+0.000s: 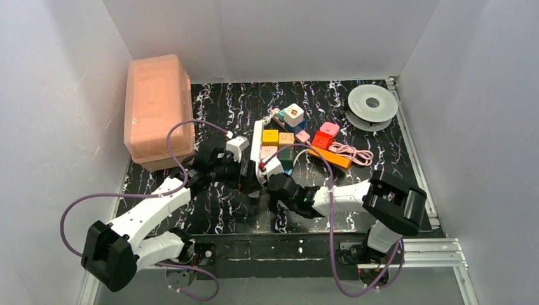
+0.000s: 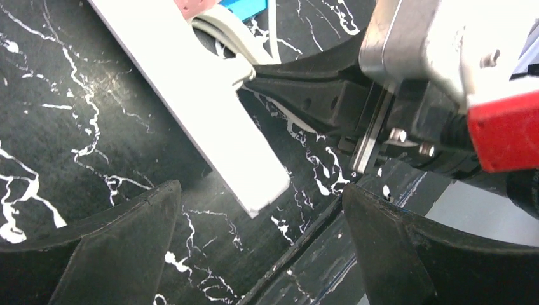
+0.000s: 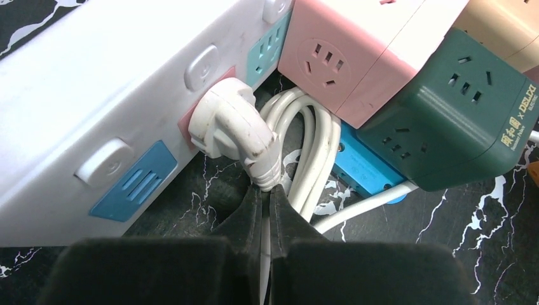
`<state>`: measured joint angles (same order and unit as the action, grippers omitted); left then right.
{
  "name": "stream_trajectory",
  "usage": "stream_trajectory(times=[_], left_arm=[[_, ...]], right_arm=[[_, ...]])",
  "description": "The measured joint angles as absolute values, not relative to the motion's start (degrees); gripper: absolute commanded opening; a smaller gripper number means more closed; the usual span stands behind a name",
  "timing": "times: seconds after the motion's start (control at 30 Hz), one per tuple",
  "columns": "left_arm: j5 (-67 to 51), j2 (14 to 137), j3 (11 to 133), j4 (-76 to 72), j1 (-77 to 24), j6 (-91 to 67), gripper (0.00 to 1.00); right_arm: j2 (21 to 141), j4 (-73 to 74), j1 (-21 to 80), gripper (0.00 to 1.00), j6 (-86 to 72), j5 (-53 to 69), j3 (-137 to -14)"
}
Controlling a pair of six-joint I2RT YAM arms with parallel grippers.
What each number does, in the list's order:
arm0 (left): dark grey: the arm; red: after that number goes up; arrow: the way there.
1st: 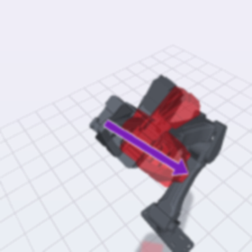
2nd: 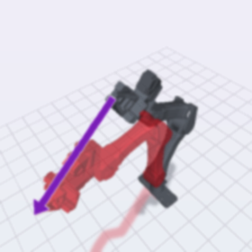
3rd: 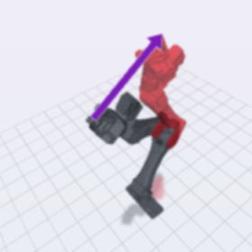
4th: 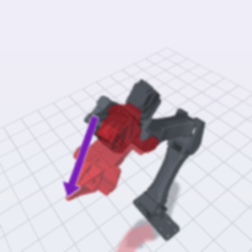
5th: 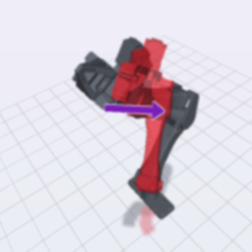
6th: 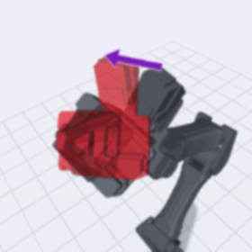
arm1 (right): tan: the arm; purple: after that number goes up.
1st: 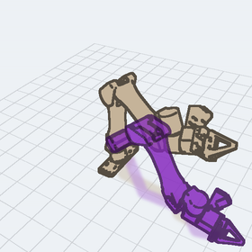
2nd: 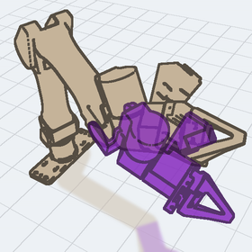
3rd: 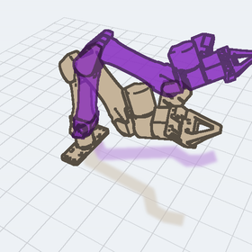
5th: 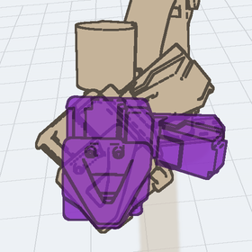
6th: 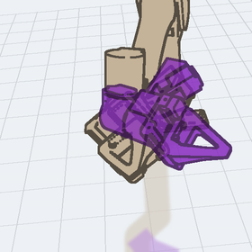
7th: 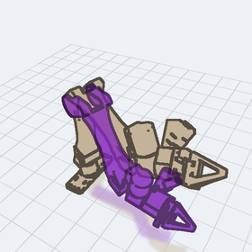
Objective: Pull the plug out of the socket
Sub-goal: Remove the plug from the socket.
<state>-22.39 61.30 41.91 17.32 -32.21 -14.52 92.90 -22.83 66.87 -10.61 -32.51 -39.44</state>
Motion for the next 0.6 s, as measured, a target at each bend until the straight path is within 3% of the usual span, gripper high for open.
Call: stream_trajectory(times=[0.37, 0.5, 0.6], left_arm=[[-21.5, 64.4, 38.7, 11.2, -34.3, -15.6, 0.99], [-20.4, 64.5, 37.8, 10.4, -34.7, -16.0, 0.78], [-19.9, 64.7, 37.8, 9.2, -34.7, -16.4, 0.47]], right_arm=[[88.9, -21.5, 66.8, 0.01, -10.3, -32.2, -39.4], [88.2, -20.9, 66.7, 0.01, -10.5, -32.1, -39.4], [88.2, -20.7, 66.7, 0.01, -10.9, -31.9, -39.4]])
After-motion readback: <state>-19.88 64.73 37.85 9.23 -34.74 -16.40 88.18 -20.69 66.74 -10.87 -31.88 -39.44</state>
